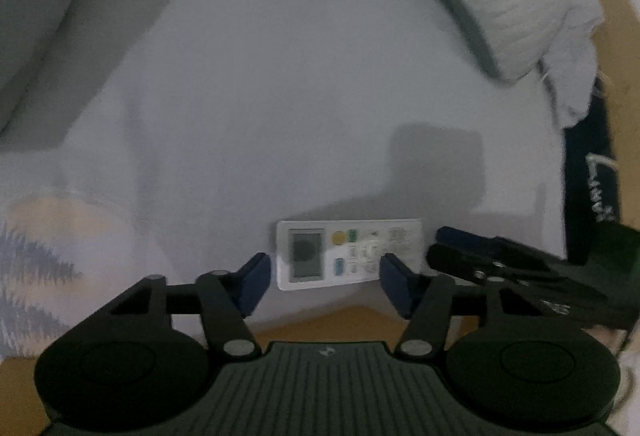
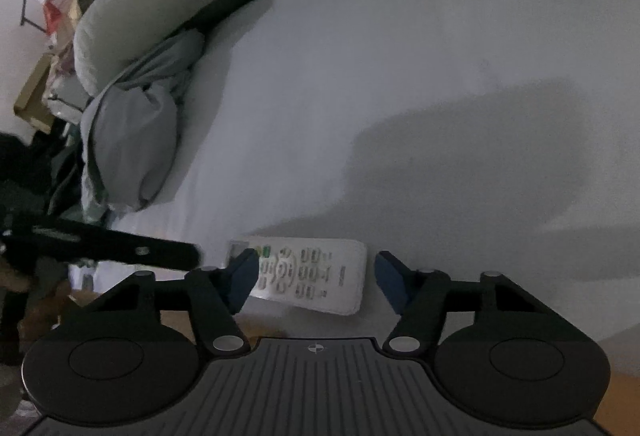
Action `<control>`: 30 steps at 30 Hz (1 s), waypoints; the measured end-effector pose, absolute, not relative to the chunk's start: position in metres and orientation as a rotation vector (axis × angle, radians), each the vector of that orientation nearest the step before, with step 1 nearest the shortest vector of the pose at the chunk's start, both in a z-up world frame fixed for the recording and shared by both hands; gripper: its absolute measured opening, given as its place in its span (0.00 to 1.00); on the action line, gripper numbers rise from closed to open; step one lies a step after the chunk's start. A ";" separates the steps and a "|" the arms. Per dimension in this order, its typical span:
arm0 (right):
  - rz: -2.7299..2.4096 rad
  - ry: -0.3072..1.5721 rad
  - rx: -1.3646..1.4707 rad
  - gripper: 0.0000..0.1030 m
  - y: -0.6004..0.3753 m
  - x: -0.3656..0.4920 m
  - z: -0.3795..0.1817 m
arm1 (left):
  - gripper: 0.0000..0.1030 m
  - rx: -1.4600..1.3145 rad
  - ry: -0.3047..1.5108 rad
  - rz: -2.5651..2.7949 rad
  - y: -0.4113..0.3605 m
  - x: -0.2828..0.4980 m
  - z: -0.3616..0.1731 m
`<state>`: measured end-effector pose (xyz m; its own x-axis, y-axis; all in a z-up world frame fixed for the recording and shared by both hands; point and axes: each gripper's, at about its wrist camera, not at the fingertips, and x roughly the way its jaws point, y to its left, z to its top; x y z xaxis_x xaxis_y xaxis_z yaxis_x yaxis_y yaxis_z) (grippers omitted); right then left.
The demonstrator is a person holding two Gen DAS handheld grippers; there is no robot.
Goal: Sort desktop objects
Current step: 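Move both tools toward the white remote on the bed, then close both grippers on the white remote side by side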
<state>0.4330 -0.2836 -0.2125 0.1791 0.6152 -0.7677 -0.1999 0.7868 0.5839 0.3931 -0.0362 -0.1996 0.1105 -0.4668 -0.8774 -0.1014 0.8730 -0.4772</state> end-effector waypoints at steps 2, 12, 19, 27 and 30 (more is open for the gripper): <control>0.605 1.278 0.396 0.59 -0.285 0.435 -0.216 | 0.61 -0.480 1.465 -0.275 -0.038 0.395 -0.206; 0.628 1.296 0.425 0.50 -0.285 0.438 -0.229 | 0.58 -0.484 1.508 -0.231 -0.044 0.388 -0.213; 0.606 1.285 0.422 0.38 -0.286 0.435 -0.230 | 0.57 -0.429 1.541 -0.210 -0.059 0.393 -0.210; 0.592 1.255 0.442 0.37 -0.292 0.429 -0.224 | 0.54 -0.454 1.498 -0.228 -0.055 0.379 -0.197; 0.584 1.235 0.435 0.37 -0.294 0.428 -0.213 | 0.54 -0.462 1.493 -0.248 -0.055 0.373 -0.192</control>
